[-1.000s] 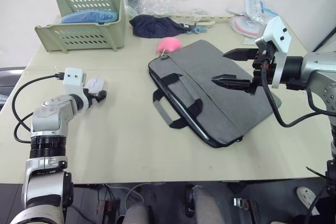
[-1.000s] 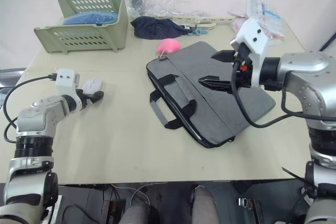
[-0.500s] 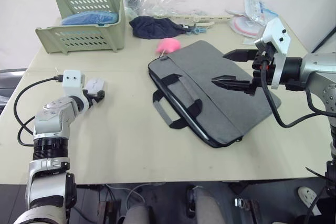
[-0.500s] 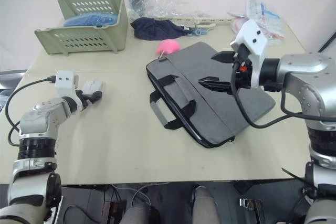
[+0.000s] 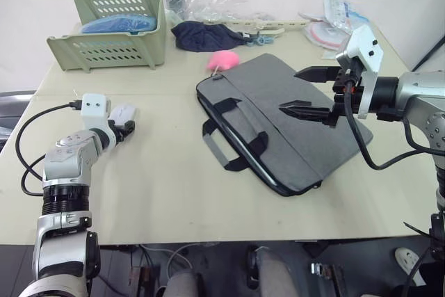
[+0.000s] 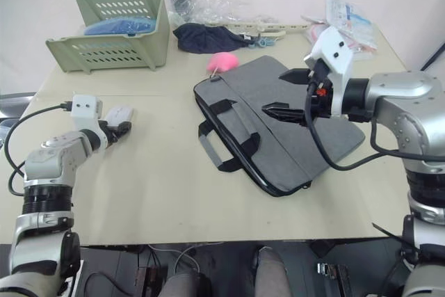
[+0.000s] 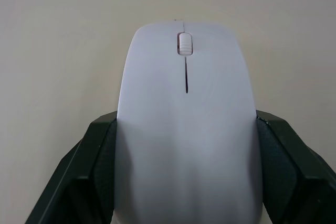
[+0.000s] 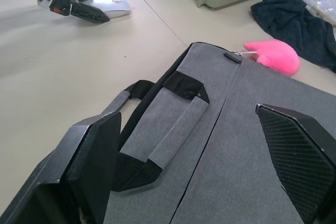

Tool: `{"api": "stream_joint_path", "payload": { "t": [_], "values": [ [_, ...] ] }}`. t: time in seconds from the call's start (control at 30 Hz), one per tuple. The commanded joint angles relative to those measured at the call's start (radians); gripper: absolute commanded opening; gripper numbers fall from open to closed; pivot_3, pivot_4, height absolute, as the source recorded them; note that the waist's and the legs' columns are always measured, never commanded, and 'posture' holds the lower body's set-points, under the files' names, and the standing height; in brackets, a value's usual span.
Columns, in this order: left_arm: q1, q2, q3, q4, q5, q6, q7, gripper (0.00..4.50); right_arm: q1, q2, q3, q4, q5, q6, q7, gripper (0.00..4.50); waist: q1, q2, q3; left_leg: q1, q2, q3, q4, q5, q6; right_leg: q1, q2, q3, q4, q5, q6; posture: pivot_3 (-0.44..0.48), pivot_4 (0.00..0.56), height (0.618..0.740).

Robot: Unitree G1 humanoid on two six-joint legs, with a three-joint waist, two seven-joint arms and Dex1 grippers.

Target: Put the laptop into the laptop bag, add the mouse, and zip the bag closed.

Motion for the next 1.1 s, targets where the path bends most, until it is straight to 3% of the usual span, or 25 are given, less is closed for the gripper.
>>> {"api": "stream_joint_path", "payload": {
  "t": [0.03, 0.23, 0.6, 0.9, 1.1],
  "values": [
    [0.047, -0.001, -0.018, 0.027, 0.016, 0.072, -0.002, 2.90, -0.007, 0.004, -0.049, -0.020, 0.004, -0.013, -0.020, 4.50, 0.000, 0.000, 0.000, 0.000, 0.000, 0.000, 0.000, 0.000, 0.000, 0.000, 0.000, 0.000, 0.000, 0.000, 0.000, 0.000, 0.150, 0.740],
    [0.023, 0.031, 0.002, -0.075, -0.015, 0.131, -0.027, 2.90, -0.018, 0.011, -0.041, -0.022, 0.001, -0.010, -0.025, 4.50, 0.000, 0.000, 0.000, 0.000, 0.000, 0.000, 0.000, 0.000, 0.000, 0.000, 0.000, 0.000, 0.000, 0.000, 0.000, 0.000, 0.150, 0.740],
    [0.069, 0.224, 0.027, -0.353, -0.099, 0.260, -0.210, 2.90, 0.010, 0.037, -0.029, -0.070, -0.012, -0.008, -0.083, 4.50, 0.001, -0.002, 0.001, -0.002, 0.000, -0.001, -0.002, 0.000, 0.000, -0.001, 0.000, -0.002, -0.003, 0.000, 0.000, 0.000, 0.150, 0.740],
    [0.149, 0.286, 0.012, -0.434, -0.142, 0.049, -0.422, 2.90, 0.108, 0.121, 0.012, -0.138, -0.061, -0.021, -0.180, 4.50, 0.007, -0.003, 0.001, -0.002, 0.000, -0.001, -0.003, 0.000, 0.000, -0.001, 0.000, -0.002, -0.005, 0.000, 0.000, 0.000, 0.150, 0.740],
    [0.201, 0.238, 0.036, -0.527, -0.263, -0.015, -0.556, 2.90, 0.151, 0.176, 0.022, -0.166, -0.110, -0.007, -0.283, 4.50, 0.007, -0.003, 0.001, -0.003, 0.000, -0.001, -0.003, 0.000, 0.000, -0.001, 0.000, -0.002, -0.005, 0.000, 0.000, 0.000, 0.150, 0.740]
  ]
}}
